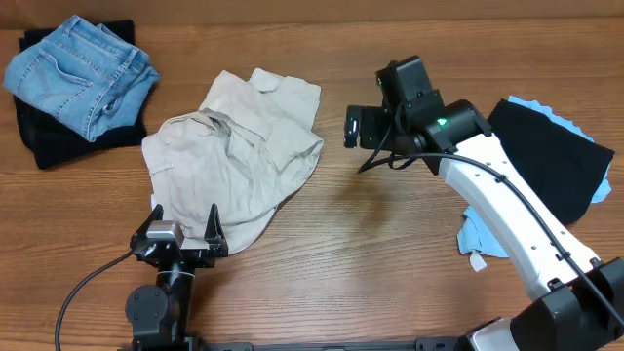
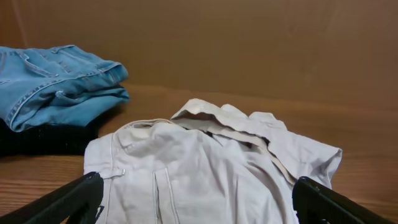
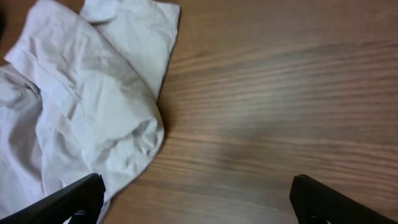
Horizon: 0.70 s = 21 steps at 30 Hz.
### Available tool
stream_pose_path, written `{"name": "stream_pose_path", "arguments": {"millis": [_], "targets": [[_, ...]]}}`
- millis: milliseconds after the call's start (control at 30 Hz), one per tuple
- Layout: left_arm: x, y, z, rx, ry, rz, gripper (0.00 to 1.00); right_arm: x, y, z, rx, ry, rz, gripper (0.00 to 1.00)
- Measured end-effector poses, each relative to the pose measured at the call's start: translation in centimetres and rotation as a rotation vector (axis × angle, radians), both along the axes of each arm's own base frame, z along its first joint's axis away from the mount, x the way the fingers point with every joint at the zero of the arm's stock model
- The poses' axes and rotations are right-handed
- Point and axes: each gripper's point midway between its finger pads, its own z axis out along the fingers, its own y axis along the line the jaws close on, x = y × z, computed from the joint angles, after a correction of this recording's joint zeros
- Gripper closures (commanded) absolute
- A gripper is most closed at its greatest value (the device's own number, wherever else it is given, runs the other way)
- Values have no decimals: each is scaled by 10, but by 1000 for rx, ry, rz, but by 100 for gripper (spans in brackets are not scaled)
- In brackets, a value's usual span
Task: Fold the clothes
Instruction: 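Move the left gripper to the left edge of the beige pants and grasp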
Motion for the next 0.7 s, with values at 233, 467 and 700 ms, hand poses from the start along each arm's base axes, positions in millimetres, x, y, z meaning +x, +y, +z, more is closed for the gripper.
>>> {"name": "stream_pose_path", "arguments": {"millis": [233,467,700], "targets": [[0,-5,2,-21,-5,-25,0,-23,8,-8,49,106,47,0],[-9,-49,35,-188,-108,-289,0,-31,17,-8,94,142,77,0],[-29,-70,79,-190,-142,-426,0,-33,17,-18,96,154,79,0]]}}
